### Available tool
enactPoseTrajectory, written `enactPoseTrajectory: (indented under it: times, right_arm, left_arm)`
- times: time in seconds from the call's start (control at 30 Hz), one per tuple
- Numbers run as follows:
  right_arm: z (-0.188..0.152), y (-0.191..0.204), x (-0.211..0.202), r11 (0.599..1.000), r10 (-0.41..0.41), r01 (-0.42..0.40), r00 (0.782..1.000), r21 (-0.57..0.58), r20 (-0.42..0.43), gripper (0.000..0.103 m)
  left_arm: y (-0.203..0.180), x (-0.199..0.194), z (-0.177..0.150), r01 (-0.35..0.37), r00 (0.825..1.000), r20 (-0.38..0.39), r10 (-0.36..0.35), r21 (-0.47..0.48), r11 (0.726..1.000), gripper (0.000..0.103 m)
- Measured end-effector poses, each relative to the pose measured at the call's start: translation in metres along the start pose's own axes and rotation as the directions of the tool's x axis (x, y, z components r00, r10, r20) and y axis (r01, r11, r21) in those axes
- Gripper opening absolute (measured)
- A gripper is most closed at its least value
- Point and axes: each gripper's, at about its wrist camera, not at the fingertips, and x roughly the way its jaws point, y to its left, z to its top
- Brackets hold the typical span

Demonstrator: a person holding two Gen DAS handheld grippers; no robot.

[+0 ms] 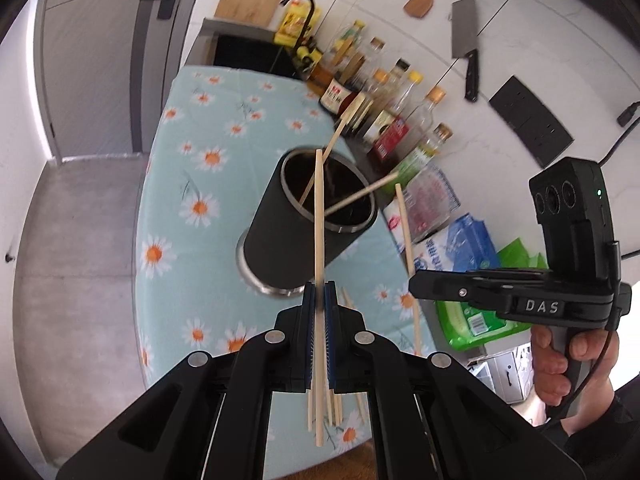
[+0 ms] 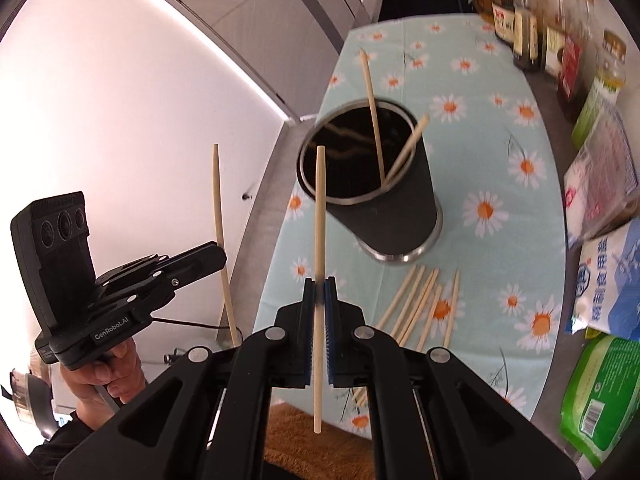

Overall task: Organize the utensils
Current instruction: 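Lower the chopstick into the black holder and open the right gripper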

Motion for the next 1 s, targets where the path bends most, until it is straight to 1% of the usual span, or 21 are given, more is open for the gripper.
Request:
enactPoseTrajectory:
  times: [0.13,0.2,0.33,0.4,0.5,0.57,0.67,0.7,0.73,0.8,0.93,1.0]
  right_arm:
    - [0.013,0.003,-0.014,1.000,-0.019,0.021,0.995,-0.017,0.098,0.006]
    - [0.020,0.002,-0.020,1.000,-0.011,0.013,0.990,-0.016,0.143,0.006]
    - [0.033,0.003,-0.032,0.999,0.019,-0.008,0.975,-0.051,0.221,0.006]
    - [0.042,0.005,-0.041,0.997,0.033,-0.012,0.962,-0.080,0.271,0.006]
    - [0.054,0.009,-0.051,0.992,0.063,-0.023,0.940,-0.124,0.335,0.006]
    - [0.061,0.012,-0.056,0.987,0.085,-0.028,0.924,-0.155,0.373,0.006]
    - [0.072,0.014,-0.060,0.981,0.109,-0.029,0.901,-0.193,0.419,0.006]
    - [0.075,0.014,-0.060,0.978,0.120,-0.033,0.895,-0.204,0.430,0.006]
    - [0.078,0.013,-0.060,0.978,0.120,-0.029,0.889,-0.208,0.441,0.006]
    - [0.084,0.010,-0.060,0.976,0.134,-0.035,0.876,-0.216,0.464,0.006]
    - [0.093,0.006,-0.063,0.971,0.151,-0.030,0.845,-0.235,0.513,0.006]
    - [0.097,0.003,-0.063,0.971,0.145,-0.016,0.834,-0.240,0.533,0.006]
  left_arm:
    - [-0.007,-0.005,0.021,0.046,0.997,0.064,-0.049,0.054,0.998,0.004]
    - [-0.011,-0.007,0.030,0.056,0.994,0.092,-0.064,0.082,0.995,0.004]
    - [-0.024,-0.009,0.044,0.044,0.985,0.161,-0.068,0.148,0.988,0.004]
    - [-0.028,-0.012,0.052,0.047,0.976,0.201,-0.080,0.166,0.985,0.004]
    - [-0.032,-0.014,0.063,0.055,0.961,0.258,-0.103,0.187,0.981,0.004]
    - [-0.036,-0.016,0.069,0.058,0.946,0.301,-0.121,0.210,0.976,0.004]
    - [-0.040,-0.017,0.076,0.046,0.926,0.353,-0.130,0.238,0.970,0.004]
    - [-0.041,-0.017,0.079,0.027,0.919,0.376,-0.121,0.246,0.969,0.004]
    - [-0.041,-0.016,0.081,0.015,0.916,0.385,-0.112,0.246,0.969,0.004]
    - [-0.039,-0.015,0.086,0.023,0.907,0.404,-0.122,0.242,0.970,0.004]
    - [-0.035,-0.012,0.091,0.026,0.881,0.451,-0.142,0.254,0.967,0.004]
    - [-0.032,-0.008,0.093,0.024,0.874,0.464,-0.142,0.251,0.968,0.004]
